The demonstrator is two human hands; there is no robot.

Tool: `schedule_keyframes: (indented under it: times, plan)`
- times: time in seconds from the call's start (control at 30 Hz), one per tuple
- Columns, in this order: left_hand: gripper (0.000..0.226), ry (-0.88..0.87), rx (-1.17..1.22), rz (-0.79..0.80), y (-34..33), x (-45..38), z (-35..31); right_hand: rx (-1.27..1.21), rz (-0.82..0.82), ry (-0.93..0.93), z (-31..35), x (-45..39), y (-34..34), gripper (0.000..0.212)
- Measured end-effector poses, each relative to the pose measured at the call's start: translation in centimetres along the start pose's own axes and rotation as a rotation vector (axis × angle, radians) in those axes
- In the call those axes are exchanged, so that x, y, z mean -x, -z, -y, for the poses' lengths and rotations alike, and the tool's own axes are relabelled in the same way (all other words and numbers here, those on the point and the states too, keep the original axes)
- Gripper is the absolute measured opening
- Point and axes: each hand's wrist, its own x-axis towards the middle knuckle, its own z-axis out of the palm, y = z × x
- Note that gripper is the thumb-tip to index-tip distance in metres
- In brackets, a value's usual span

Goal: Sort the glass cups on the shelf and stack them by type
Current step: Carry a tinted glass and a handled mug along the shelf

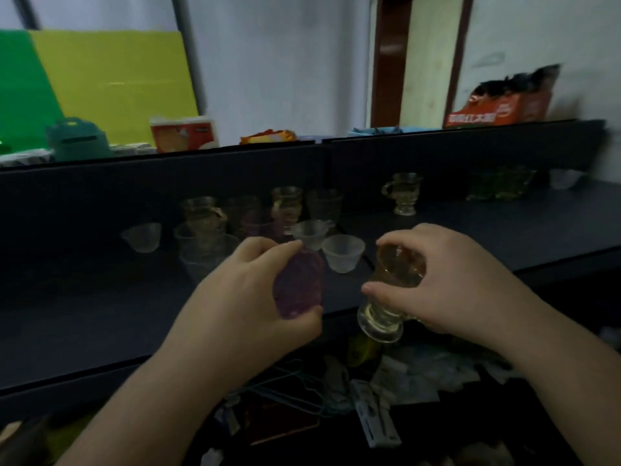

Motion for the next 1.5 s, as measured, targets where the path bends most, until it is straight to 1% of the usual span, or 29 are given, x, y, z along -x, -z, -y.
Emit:
schedule_keyframes:
  times: [0.17, 0.3, 0.5, 0.63, 0.7, 0.8, 0.93, 1.03, 1.13, 1.3, 1.37, 1.43, 1.5]
  plan:
    - [0.087, -0.108, 0.067, 0.056, -4.7, -3.9, -4.1, 0.079, -0.096, -0.120, -5.7, 1.6, 3.0, 0.065]
    - [0.088, -0.171, 0.108, 0.072, -8.4, -7.8, -6.8, 0.118, -0.158, -0.210, -9.6, 1.1, 5.1, 0.060]
    - [0.090, -0.176, 0.153, 0.083, -13.1, -14.2, -8.5, 0.185, -0.175, -0.260, -15.5, -3.1, 6.4, 0.063]
    - [0.091, -0.180, 0.117, 0.097, -15.0, -18.1, -9.2, 0.205, -0.176, -0.285, -19.1, -7.0, 6.8, 0.068]
    - [0.090, -0.177, 0.108, 0.093, -15.4, -19.9, -9.5, 0.215, -0.160, -0.270, -20.9, -9.4, 6.7, 0.069]
    - [0.088, -0.158, 0.079, 0.078, -15.9, -22.0, -10.0, 0.219, -0.108, -0.226, -23.4, -13.7, 6.2, 0.064]
    - [0.087, -0.111, 0.029, 0.091, -17.6, -23.6, -10.8, 0.231, 0.021, -0.203, -26.8, -20.2, 4.5, 0.081]
    - [0.087, -0.047, -0.017, 0.069, -19.0, -24.8, -11.5, 0.219, 0.091, -0.160, -28.7, -24.7, 3.4, 0.085]
    - [0.087, 0.037, -0.051, 0.010, -20.2, -26.0, -12.5, 0.189, 0.118, -0.106, -30.0, -28.2, 2.4, 0.087]
    - [0.088, 0.155, -0.121, -0.023, -22.3, -27.7, -14.8, 0.150, 0.163, -0.010, -32.2, -30.8, 1.5, 0.083]
    - [0.089, 0.192, -0.128, -0.028, -23.2, -28.3, -15.8, 0.147, 0.163, 0.044, -33.1, -30.7, 1.8, 0.086]
    - [0.089, 0.225, -0.139, -0.019, -24.2, -29.0, -17.2, 0.144, 0.137, 0.109, -34.3, -29.9, 2.9, 0.090]
    - [0.089, 0.239, -0.132, -0.018, -25.4, -30.1, -18.8, 0.140, 0.068, 0.173, -36.2, -28.7, 4.8, 0.089]
